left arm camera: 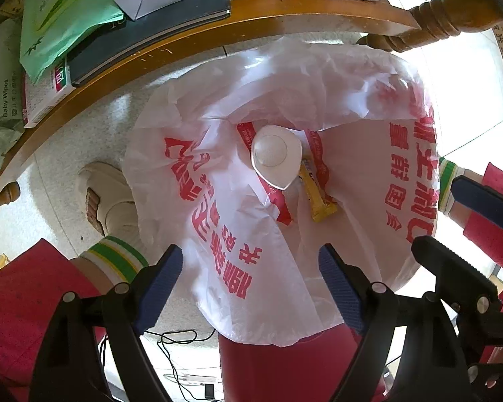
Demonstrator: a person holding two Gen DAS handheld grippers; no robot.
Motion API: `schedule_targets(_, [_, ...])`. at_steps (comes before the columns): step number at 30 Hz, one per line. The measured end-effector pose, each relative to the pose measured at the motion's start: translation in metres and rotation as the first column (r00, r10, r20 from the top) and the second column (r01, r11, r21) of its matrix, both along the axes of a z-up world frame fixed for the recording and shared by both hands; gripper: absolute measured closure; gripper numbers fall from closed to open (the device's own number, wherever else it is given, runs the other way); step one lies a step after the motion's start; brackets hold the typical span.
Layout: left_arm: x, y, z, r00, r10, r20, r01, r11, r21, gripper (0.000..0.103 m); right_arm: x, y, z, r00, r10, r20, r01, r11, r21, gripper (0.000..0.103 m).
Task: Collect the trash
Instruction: 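Open the left tool over the bag while the right tool releases the wrapper into it, then move the left tool to the black box while the right tool reaches the red cigarette pack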
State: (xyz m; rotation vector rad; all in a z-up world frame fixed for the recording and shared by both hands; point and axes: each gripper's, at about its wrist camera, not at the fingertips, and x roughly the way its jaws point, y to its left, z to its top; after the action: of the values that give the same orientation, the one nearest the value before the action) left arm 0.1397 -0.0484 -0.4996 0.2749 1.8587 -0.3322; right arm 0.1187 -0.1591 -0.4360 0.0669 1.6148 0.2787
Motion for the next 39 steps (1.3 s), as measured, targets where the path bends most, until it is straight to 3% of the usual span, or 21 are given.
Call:
schedule_targets(13, [-0.009, 0.002, 0.03, 0.999, 0.004, 0.053, -0.003, 1.0, -0.025, 0.022, -0.014, 0.001, 0.036, 0.997, -0.005, 0.076, 0.004, 1.0, 0.014, 0.052])
schedule_targets(15, [-0.014, 0.005, 0.044, 0.997, 0.009, 0.072, -0.006, 0.999, -0.04, 0.021, -0.017, 0.0, 0.05, 0.996, -0.014, 0.091, 0.01, 0.999, 0.041, 0.048])
schedule_targets(17, [-0.02, 0.011, 0.068, 0.993, 0.006, 0.116, 0.0, 0.999, -0.051, 0.018, -0.023, 0.0, 0.069, 0.992, -0.019, 0.126, 0.014, 0.999, 0.047, 0.034])
schedule_targets(18, [-0.023, 0.014, 0.079, 0.99, 0.0, 0.138, 0.007, 0.999, -0.05, 0.018, -0.025, -0.001, 0.08, 0.989, -0.018, 0.146, 0.01, 0.999, 0.053, 0.032])
schedule_targets(23, [-0.038, 0.04, 0.165, 0.966, -0.051, 0.253, 0.06, 0.998, -0.03, 0.018, -0.032, -0.011, 0.153, 0.969, 0.001, 0.246, -0.021, 0.996, 0.081, 0.029])
schedule_targets(25, [-0.036, 0.053, 0.21, 0.952, -0.059, 0.3, 0.07, 0.997, -0.029, 0.018, -0.03, -0.016, 0.198, 0.947, 0.027, 0.321, -0.051, 0.996, 0.066, 0.026])
schedule_targets(27, [-0.03, 0.064, 0.253, 0.933, -0.048, 0.356, 0.064, 0.997, -0.032, 0.018, -0.028, -0.021, 0.244, 0.914, 0.065, 0.401, -0.083, 0.996, 0.028, 0.021])
schedule_targets(32, [0.0, 0.083, 0.384, 0.851, 0.017, 0.525, 0.021, 0.998, -0.066, 0.009, -0.019, -0.027, 0.349, 0.814, 0.165, 0.556, -0.158, 0.985, -0.061, 0.014])
schedule_targets(37, [0.018, 0.083, 0.476, 0.779, 0.039, 0.626, 0.013, 0.997, -0.078, 0.008, -0.008, -0.032, 0.44, 0.711, 0.215, 0.67, -0.188, 0.976, -0.114, 0.009])
schedule_targets(39, [0.025, 0.077, 0.504, 0.771, 0.027, 0.636, 0.037, 0.996, -0.087, 0.008, -0.002, -0.033, 0.46, 0.683, 0.235, 0.691, -0.196, 0.971, -0.136, 0.008])
